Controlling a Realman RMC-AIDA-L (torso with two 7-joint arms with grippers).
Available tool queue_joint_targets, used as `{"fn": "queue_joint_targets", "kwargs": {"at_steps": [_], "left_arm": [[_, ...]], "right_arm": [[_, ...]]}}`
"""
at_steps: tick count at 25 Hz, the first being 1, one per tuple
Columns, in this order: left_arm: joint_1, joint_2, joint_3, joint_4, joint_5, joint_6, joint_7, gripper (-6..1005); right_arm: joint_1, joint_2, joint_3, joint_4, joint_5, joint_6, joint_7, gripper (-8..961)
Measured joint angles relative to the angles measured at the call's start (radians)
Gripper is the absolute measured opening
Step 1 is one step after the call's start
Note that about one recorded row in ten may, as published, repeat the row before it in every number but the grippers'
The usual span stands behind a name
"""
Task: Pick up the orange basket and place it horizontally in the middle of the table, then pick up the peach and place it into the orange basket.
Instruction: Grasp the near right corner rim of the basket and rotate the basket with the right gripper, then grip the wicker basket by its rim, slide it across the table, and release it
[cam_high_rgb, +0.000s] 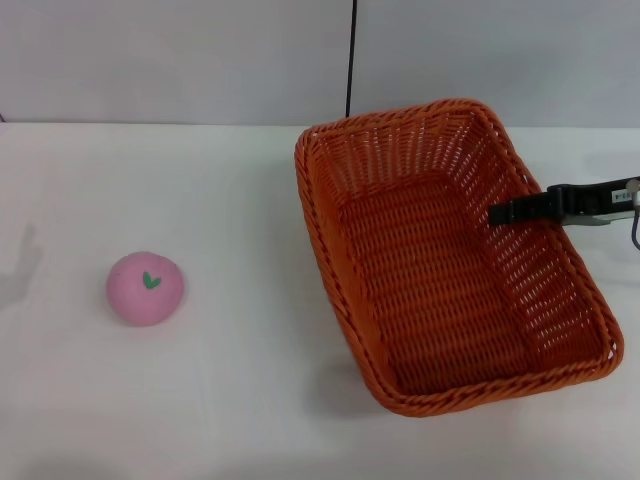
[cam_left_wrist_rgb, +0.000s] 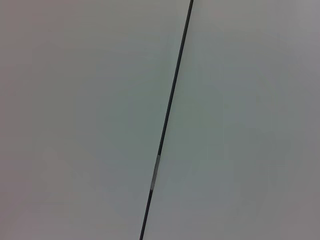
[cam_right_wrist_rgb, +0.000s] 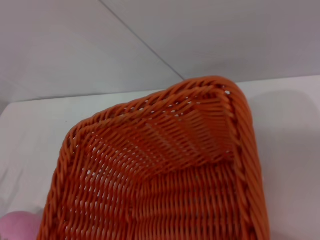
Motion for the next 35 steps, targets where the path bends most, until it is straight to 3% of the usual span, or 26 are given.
{"fn": "queue_joint_targets", "kwargs": {"at_steps": [4,9,15,24,29,35], "left_arm": [[0.003,0.0,0.0,0.0,0.0,0.0,0.0,797],[0.007,0.002,-0.001,-0.009,-0.001,0.0,0.0,797],[0.003,0.002,-0.002,-0.013,-0.002,0.0,0.001,797],[0.019,0.004,-0.002,-0.033,-0.002,-0.007,0.002,797],[0.036,0.005,-0.002,-0.039,-0.002,-0.008,0.006,797],[0.062,0.006,-0.002,-0.056,-0.002,-0.01,0.008,797]], "right_arm": [[0.0,0.001,-0.001,0.002,-0.002,0.012,0.002,583],[0.002,0.001,-0.006,0.004,-0.007,0.011,0.005,392],[0.013,0.002,-0.086,-0.03,-0.004,0.008,-0.005,202],[0.033,0.037,-0.099,-0.222,0.011,-0.021,-0.189,160],[0.086,0.036,-0.119,-0.22,0.054,-0.018,-0.36,154],[0.142,0.041,-0.24,-0.224,0.056,0.049,-0.558,144]]}}
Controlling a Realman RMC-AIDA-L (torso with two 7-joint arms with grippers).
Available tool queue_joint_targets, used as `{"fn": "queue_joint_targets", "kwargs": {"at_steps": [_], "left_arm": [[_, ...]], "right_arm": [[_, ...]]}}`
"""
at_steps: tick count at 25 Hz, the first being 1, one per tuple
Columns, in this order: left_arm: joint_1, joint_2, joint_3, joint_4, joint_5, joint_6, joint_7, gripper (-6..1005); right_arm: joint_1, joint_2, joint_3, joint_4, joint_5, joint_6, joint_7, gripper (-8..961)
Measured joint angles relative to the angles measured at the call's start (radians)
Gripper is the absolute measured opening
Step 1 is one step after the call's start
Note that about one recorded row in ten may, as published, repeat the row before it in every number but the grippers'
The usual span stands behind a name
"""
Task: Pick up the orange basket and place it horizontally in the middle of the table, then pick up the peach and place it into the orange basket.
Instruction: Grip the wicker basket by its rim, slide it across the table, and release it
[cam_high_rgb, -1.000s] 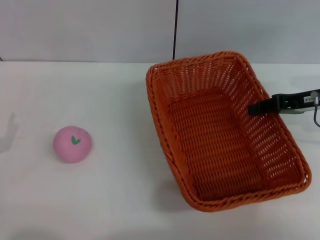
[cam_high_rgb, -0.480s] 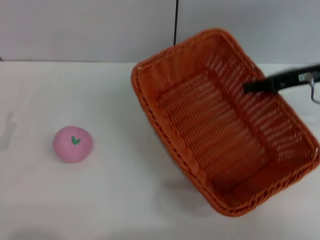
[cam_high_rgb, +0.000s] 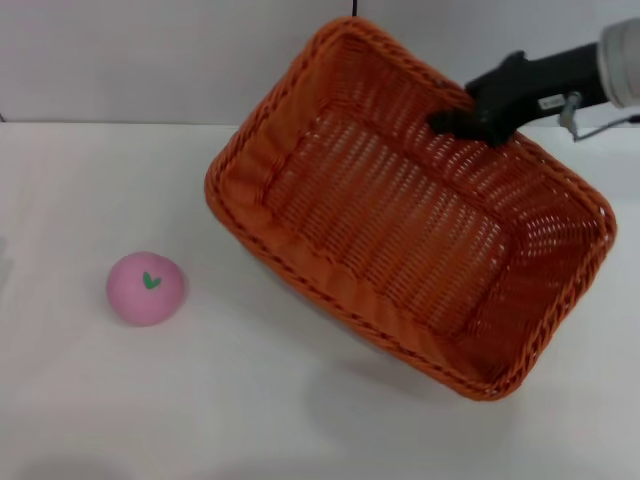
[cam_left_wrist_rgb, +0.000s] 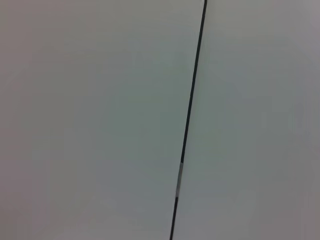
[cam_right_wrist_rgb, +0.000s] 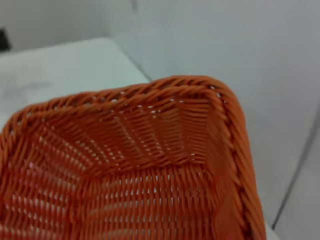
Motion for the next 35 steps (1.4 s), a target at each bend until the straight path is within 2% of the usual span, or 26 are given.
{"fn": "queue_joint_targets", "kwargs": {"at_steps": [5,10,14,15,16,20,24,25,29,32,34,35], "left_arm": [[0.009,0.0,0.0,-0.001,0.0,-0.001,0.0,797],[0.02,0.0,0.0,-0.011,0.0,-0.005,-0.004,797],[0.021,0.0,0.0,-0.011,0.0,-0.013,-0.004,797],[0.022,0.0,0.0,-0.011,0.0,-0.021,-0.004,797],[0.022,0.0,0.0,-0.011,0.0,-0.021,-0.004,796],[0.032,0.0,0.0,-0.011,0.0,-0.03,-0.004,796],[0.038,0.0,0.0,-0.011,0.0,-0.038,-0.005,796],[0.041,-0.002,0.0,-0.011,0.0,-0.044,-0.006,796],[0.043,-0.003,0.0,-0.004,0.0,-0.053,-0.006,796],[0.043,-0.004,0.0,0.002,0.0,-0.057,-0.006,796],[0.043,-0.004,0.002,0.006,0.0,-0.059,-0.006,796],[0.043,-0.004,0.003,0.011,0.001,-0.062,-0.006,796]], "right_arm": [[0.022,0.01,-0.076,-0.004,0.001,0.033,-0.136,140],[0.037,0.012,-0.088,0.002,0.01,0.036,-0.241,141],[0.052,0.018,-0.092,0.005,0.03,-0.001,-0.326,141],[0.063,0.014,-0.089,0.008,0.073,-0.065,-0.341,141],[0.063,0.014,-0.089,0.008,0.073,-0.065,-0.341,141],[0.104,-0.031,-0.085,0.036,0.135,-0.18,-0.333,140],[0.121,-0.048,-0.086,0.053,0.12,-0.184,-0.332,140],[0.139,-0.064,-0.085,0.09,0.116,-0.184,-0.333,140],[0.164,-0.077,-0.09,0.154,0.115,-0.17,-0.342,140],[0.174,-0.066,-0.1,0.2,0.102,-0.129,-0.37,141],[0.176,-0.049,-0.103,0.214,0.087,-0.092,-0.385,141],[0.176,-0.032,-0.104,0.234,0.079,-0.056,-0.409,141]]}}
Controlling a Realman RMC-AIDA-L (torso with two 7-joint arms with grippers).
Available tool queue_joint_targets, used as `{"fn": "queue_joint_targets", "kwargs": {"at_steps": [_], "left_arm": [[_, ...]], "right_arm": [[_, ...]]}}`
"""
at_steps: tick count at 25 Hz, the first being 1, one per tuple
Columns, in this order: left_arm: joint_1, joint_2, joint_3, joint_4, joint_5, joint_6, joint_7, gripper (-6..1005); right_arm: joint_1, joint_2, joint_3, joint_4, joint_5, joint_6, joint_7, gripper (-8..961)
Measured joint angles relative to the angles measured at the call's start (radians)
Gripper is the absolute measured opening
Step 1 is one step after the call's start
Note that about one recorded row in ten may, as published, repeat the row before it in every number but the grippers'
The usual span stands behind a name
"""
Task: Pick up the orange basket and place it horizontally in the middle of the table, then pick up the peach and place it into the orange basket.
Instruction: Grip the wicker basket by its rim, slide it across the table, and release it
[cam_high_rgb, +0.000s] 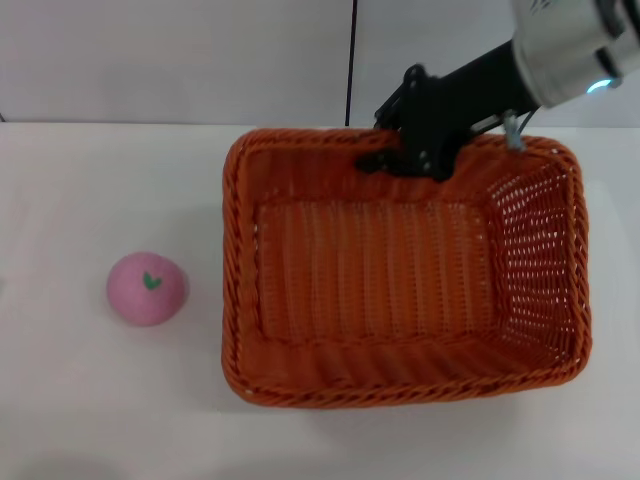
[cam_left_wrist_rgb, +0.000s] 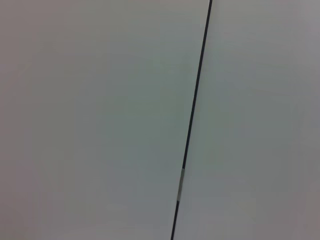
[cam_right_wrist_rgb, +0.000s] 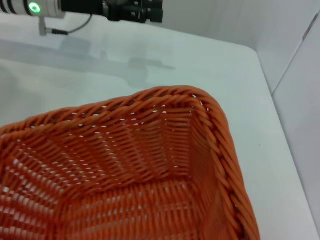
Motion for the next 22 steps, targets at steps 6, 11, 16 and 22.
{"fn": "queue_joint_targets", "kwargs": {"at_steps": [6,11,16,22], "left_arm": [[0.001,-0.002,0.004,0.017,0.003,-0.017,0.0,796],[0.002,-0.002,0.006,0.021,0.006,-0.033,-0.001,796],[-0.002,-0.002,0.008,0.031,0.007,-0.044,-0.001,796],[-0.001,-0.002,0.009,0.034,0.007,-0.053,-0.001,796]], "right_arm": [[-0.016,0.047,-0.001,0.014,-0.002,0.087,-0.062,141],[-0.02,0.065,-0.001,0.051,0.014,0.177,-0.106,140],[0.006,0.065,0.004,0.12,0.092,0.258,-0.152,140],[0.041,0.069,-0.005,0.165,0.113,0.292,-0.158,141]]}}
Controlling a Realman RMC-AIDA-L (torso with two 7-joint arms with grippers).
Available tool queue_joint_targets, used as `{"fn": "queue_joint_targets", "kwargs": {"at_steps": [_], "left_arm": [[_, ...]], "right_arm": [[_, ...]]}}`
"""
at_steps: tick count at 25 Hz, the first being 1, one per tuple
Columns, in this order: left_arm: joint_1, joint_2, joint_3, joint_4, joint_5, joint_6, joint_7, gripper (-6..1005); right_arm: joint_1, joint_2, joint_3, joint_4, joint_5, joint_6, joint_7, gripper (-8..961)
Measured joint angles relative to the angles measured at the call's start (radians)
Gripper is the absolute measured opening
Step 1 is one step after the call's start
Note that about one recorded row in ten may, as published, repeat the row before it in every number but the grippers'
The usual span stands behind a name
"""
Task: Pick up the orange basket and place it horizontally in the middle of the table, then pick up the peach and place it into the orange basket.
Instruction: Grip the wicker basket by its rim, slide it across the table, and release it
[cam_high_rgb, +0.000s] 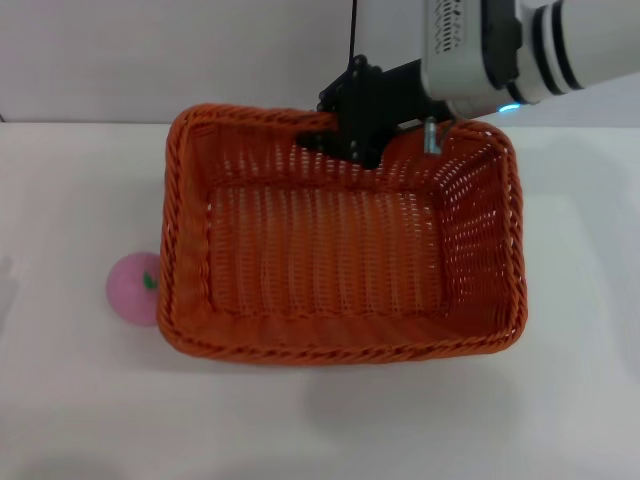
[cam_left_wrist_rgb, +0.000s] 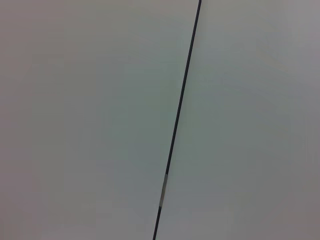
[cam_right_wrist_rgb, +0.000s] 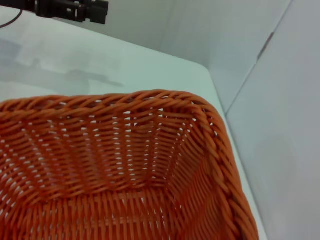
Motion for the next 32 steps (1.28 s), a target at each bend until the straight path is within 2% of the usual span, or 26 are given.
{"fn": "queue_joint_targets", "kwargs": {"at_steps": [8,20,27,32], "left_arm": [[0.003,0.0,0.0,0.01,0.001,-0.02,0.0,796],[0.002,0.0,0.0,0.013,0.001,-0.024,0.0,795],[-0.003,0.0,0.0,0.013,0.001,-0.025,0.0,795],[-0.005,0.001,0.0,0.013,0.001,-0.03,-0.001,795]], "right_arm": [[0.02,0.01,-0.07,0.063,0.001,0.072,0.012,140],[0.016,0.011,-0.093,0.067,0.053,0.109,0.018,159],[0.01,0.016,-0.242,0.068,0.056,0.195,0.077,177],[-0.019,0.016,-0.322,0.038,0.134,0.236,0.092,190]]}}
